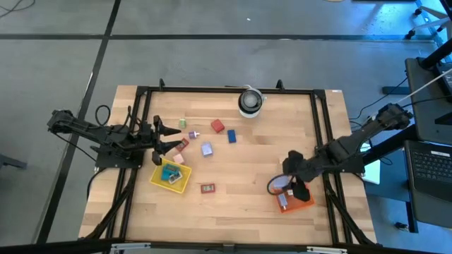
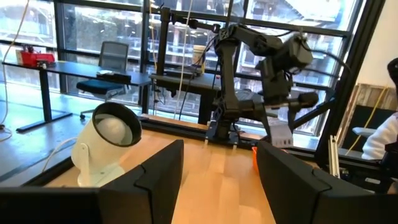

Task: Pick & Place Office items
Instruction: Put the right violet charger adapter into the orange bin

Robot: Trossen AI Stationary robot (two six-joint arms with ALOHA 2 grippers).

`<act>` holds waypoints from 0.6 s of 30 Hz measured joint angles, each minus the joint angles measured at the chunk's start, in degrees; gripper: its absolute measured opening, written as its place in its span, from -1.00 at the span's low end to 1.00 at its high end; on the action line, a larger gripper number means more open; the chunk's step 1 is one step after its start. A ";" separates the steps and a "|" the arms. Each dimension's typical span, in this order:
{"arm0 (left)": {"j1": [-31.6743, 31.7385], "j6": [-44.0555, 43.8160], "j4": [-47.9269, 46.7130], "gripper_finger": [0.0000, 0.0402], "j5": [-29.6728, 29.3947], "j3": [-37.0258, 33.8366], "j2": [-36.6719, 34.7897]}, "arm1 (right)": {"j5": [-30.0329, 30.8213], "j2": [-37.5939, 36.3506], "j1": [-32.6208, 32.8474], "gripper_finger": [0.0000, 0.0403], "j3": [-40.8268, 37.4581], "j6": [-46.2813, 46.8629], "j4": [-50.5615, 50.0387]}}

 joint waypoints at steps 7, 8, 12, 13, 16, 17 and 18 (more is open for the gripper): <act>0.00 -1.45 0.04 -0.01 -0.29 0.00 0.22 | -5.93 4.56 2.03 0.05 0.00 6.33 -1.00; 0.02 -1.44 0.05 -0.01 -0.13 0.01 0.38 | -6.52 4.82 2.27 0.05 0.00 7.06 -1.81; 0.00 -1.58 -0.02 -0.01 0.81 0.00 1.06 | -7.22 5.09 3.63 0.05 0.00 13.40 -7.54; 0.00 -1.60 -0.06 -0.01 1.20 0.01 1.27 | -7.84 5.09 4.15 0.05 0.00 15.09 -7.92; 0.00 -1.94 -0.56 -0.01 1.60 -0.01 2.15 | -8.45 5.09 6.34 0.05 0.00 19.29 -8.35; 0.00 -2.01 -0.84 -0.01 1.60 0.01 2.41 | -8.58 5.09 7.04 0.05 0.00 20.50 -8.33; 0.00 -2.02 -0.98 -0.01 1.60 0.01 2.76 | -8.59 5.09 7.64 0.05 0.00 21.73 -8.34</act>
